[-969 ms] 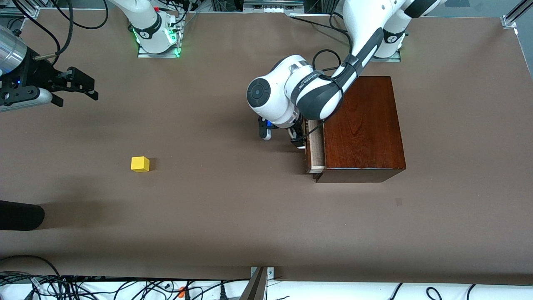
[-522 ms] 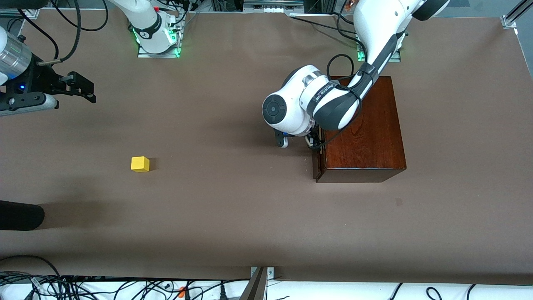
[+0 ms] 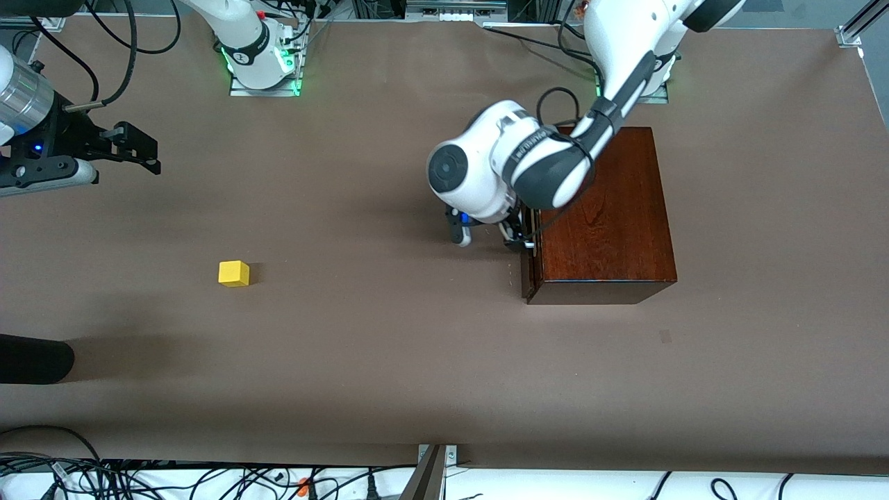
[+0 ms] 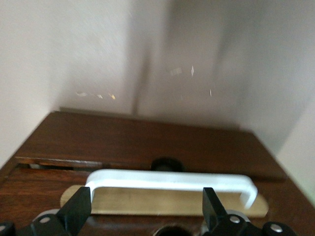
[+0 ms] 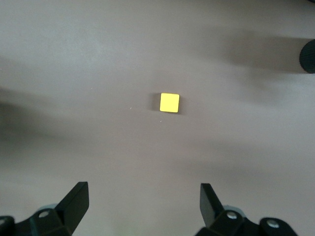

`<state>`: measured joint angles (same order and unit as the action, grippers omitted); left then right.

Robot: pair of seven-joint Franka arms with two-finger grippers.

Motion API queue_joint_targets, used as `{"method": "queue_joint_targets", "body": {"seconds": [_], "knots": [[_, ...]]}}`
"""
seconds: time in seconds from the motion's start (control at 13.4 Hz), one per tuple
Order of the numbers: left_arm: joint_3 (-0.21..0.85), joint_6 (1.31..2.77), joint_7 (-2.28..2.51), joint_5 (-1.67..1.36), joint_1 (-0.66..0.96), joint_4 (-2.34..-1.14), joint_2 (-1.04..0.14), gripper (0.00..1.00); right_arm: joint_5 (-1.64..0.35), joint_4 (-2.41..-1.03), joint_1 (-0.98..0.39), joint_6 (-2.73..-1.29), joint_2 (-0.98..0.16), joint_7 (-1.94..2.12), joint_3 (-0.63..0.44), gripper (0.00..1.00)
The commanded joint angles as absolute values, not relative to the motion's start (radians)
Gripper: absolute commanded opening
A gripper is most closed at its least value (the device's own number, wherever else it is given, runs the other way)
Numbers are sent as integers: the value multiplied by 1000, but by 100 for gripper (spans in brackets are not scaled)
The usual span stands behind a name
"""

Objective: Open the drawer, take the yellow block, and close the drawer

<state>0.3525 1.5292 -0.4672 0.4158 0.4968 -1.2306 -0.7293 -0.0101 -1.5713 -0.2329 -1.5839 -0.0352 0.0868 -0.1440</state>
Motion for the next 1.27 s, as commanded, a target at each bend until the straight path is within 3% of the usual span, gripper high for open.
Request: {"method": "queue_joint_targets", "body": {"seconds": [0.0,0.45,0.6,0.89,1.19], "knots": [[353,1517,-254,442,557,-1148,-710,100,-2,-1542,-238,-1578,-49,84,-143,100],[331,1497,207,364,535,-1115,-510,100,-5,-1543,-238,-1578,-49,84,-143,100],[322,1427,230,364,511,-1114,-473,100,-5,-1543,-238,-1578,-49,84,-143,100],[327,1385,287,354,378,-1129,-379,100,-5,-1545,-238,-1575,-49,84,-144,100],[318,1355,276,140,139,-1135,-307,100,-3,-1545,-238,-1577,-49,84,-143,100]]}}
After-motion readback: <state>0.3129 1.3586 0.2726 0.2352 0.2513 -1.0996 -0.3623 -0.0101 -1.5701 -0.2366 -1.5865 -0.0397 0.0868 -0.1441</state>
